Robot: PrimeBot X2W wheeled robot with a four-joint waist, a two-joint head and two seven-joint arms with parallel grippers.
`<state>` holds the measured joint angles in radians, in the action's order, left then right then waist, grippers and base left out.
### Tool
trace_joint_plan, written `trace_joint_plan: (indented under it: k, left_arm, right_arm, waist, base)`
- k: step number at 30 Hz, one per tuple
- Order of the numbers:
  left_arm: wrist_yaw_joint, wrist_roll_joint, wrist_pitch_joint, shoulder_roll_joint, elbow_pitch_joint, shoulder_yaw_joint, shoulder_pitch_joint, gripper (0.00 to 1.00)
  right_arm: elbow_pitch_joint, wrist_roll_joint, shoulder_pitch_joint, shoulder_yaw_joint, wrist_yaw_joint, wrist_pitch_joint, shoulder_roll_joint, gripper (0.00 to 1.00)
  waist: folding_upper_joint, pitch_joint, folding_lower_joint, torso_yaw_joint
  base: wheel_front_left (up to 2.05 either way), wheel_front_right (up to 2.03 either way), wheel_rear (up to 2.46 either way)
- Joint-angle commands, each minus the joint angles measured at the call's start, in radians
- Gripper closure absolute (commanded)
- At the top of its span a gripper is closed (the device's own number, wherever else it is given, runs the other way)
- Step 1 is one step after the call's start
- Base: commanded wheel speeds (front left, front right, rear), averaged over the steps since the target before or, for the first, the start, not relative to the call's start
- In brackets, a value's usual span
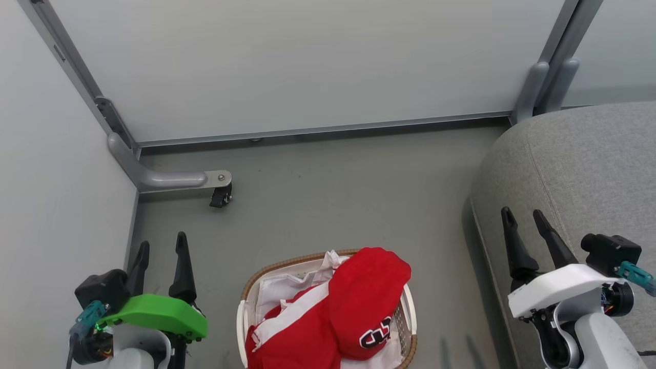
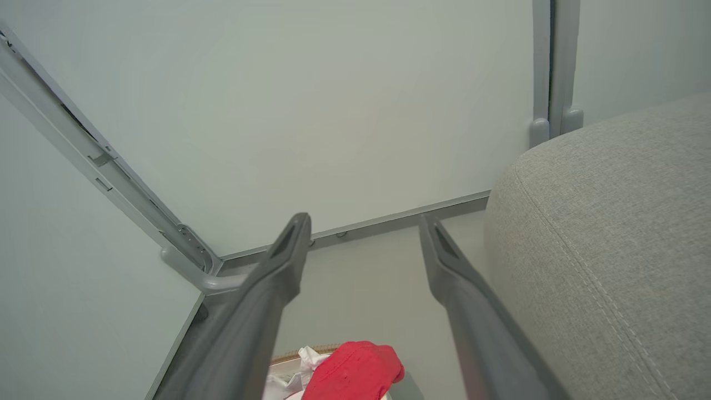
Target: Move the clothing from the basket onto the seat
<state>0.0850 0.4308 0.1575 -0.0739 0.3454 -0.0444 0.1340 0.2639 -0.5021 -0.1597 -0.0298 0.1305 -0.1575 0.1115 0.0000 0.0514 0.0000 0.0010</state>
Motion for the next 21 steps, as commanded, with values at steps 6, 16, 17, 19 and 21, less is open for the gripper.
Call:
trace_joint_plan:
  k: [6,16,17,19,21]
  left_arm:
    - [-0.013,-0.073,0.023,-0.008,0.010,-0.022,0.013,0.00]
    - [-0.020,-0.152,0.045,-0.003,0.027,-0.037,-0.013,0.00]
    - [-0.022,-0.160,0.049,-0.002,0.030,-0.038,-0.017,0.00]
    - [-0.023,-0.176,0.051,0.001,0.031,-0.038,-0.022,0.00]
    - [-0.024,-0.184,0.057,0.004,0.029,-0.036,-0.026,0.00]
  right_arm:
    - [0.000,0.079,-0.001,-0.012,0.000,-0.023,0.012,0.00]
    - [0.019,0.170,0.023,-0.009,0.000,-0.046,0.006,0.00]
    - [0.021,0.179,0.025,-0.007,0.000,-0.048,0.006,0.00]
    - [0.026,0.195,0.030,-0.004,0.000,-0.052,0.004,0.00]
    - [0.031,0.211,0.035,-0.003,0.000,-0.057,0.003,0.00]
  waist:
    - [0.0000,0.001,0.0000,-0.001]
    - [0.0000,-0.010,0.0000,0.001]
    - [0.0000,-0.012,0.0000,0.001]
    - [0.0000,-0.014,0.0000,0.000]
    - [0.0000,-0.016,0.0000,-0.001]
  base:
    - [0.00,0.00,0.00]
    - [0.00,0.00,0.00]
    - [0.00,0.00,0.00]
    - [0.00,0.00,0.00]
    - [0.00,0.00,0.00]
